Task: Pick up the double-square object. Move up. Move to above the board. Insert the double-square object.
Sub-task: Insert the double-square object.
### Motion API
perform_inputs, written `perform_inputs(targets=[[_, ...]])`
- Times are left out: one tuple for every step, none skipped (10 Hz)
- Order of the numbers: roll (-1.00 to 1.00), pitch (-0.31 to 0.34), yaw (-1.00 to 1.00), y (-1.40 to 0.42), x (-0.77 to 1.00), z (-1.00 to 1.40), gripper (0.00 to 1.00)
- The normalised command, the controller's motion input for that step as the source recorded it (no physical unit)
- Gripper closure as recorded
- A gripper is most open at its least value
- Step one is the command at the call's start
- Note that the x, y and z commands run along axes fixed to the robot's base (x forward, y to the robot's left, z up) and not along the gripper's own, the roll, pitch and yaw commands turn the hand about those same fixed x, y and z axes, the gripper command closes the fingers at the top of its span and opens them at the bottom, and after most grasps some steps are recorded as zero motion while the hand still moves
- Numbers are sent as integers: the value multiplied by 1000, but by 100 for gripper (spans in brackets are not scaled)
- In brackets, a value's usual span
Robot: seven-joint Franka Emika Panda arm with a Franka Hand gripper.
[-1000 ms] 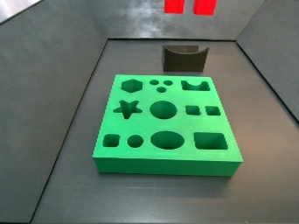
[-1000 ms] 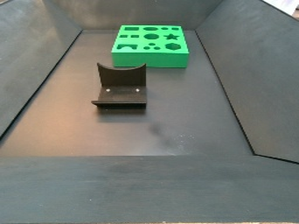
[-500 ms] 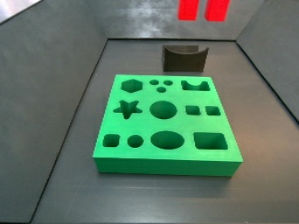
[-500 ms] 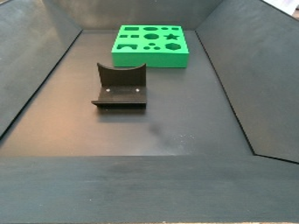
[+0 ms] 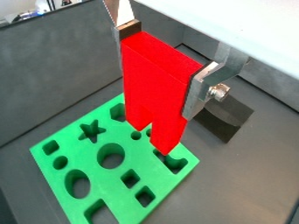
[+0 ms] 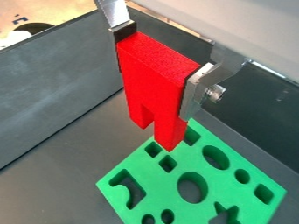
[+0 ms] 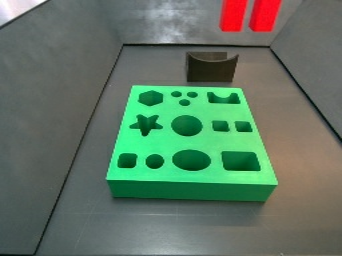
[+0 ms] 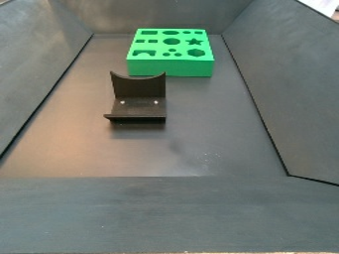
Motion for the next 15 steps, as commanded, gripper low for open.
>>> perform_inputs(targets=[[236,0,203,0,797,-266,100],[253,-60,203,-63,457,-531,100],[231,-251,320,-194,0,-526,100],[170,-341,286,-263,0,-457,100],[170,-354,229,-266,0,-449,100],[183,-331,177,-220,0,-480,100],[266,-247,109,-123,-3,-509,100],[346,-151,0,-151,0,-560,100],[341,-123,-166,-186,0,-623,100],[283,-116,-209,-197,-54,-717,100],[257,-109,-163,-171,-3,-774,100],[201,-119,-140,-103,-37,-594,100],[0,3,0,23,-37,-11,100],[116,-30,0,-123,-343,-380,100],[7,-29,-51,-131,-523,-551,100]])
